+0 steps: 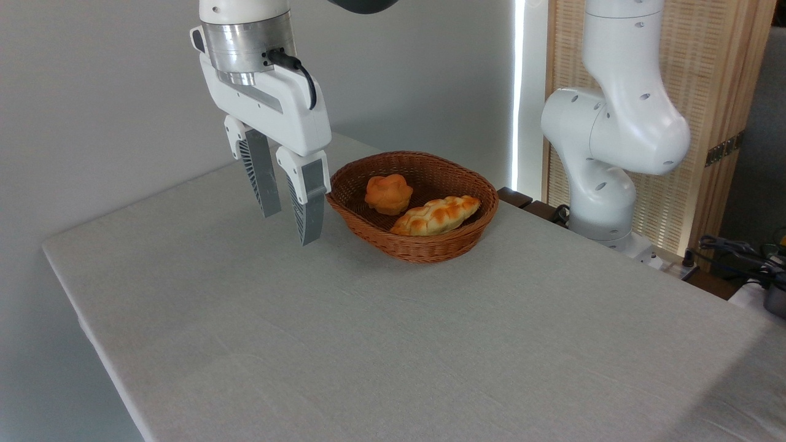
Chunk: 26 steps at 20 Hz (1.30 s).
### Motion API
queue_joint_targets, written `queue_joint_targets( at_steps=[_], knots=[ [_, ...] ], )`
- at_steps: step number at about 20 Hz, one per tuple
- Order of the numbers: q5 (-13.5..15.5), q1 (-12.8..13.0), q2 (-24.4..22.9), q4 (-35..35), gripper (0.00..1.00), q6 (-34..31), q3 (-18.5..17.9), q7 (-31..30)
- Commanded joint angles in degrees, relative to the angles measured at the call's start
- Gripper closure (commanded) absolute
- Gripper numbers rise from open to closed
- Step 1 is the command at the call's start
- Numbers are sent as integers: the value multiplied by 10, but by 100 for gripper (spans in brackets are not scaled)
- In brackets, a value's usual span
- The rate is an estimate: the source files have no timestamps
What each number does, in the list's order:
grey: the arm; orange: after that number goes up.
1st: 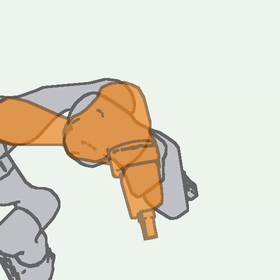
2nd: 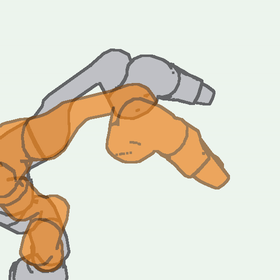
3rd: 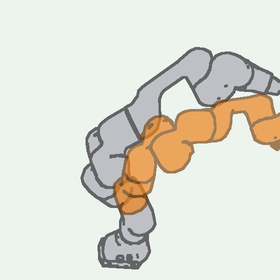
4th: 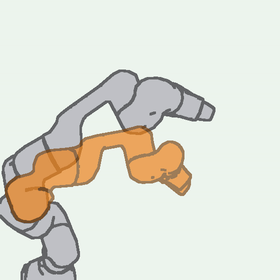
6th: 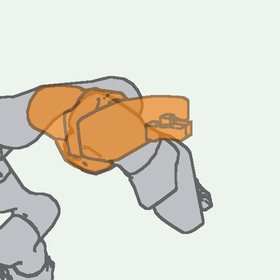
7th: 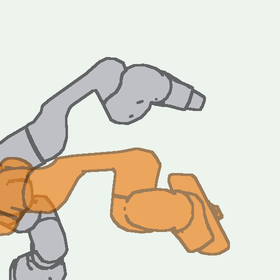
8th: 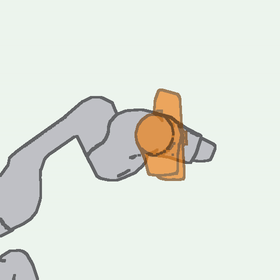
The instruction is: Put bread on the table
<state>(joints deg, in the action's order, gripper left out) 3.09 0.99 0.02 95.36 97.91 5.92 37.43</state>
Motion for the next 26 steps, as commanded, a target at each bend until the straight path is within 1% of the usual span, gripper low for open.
queue_joint_targets(
  at_steps=[1,4,5,7,10,11,13,14,15,16,17,18,19,21,22,24,26],
  knots=[
    [-1,-1,-3,4,0,3,8,-9],
    [2,1,-4,5,0,3,8,-9],
    [2,5,-5,10,0,3,9,-8],
    [7,26,-7,18,0,3,9,-8],
    [39,46,-13,28,0,3,9,-8],
    [59,57,-20,43,0,3,9,-7],
    [81,68,-35,69,0,9,9,-7],
    [87,74,-41,77,0,12,9,-7],
    [94,85,-53,96,0,17,9,-7],
    [96,90,-60,105,0,18,9,-7],
    [100,102,-77,123,0,18,10,-7],
    [101,109,-86,133,0,18,11,-7],
    [103,124,-107,153,0,18,11,-6],
    [102,141,-129,175,0,18,10,-5],
    [102,156,-151,200,0,18,10,-3],
    [102,168,-172,226,0,18,10,12],
    [102,184,-210,277,0,18,9,29]
  ],
)
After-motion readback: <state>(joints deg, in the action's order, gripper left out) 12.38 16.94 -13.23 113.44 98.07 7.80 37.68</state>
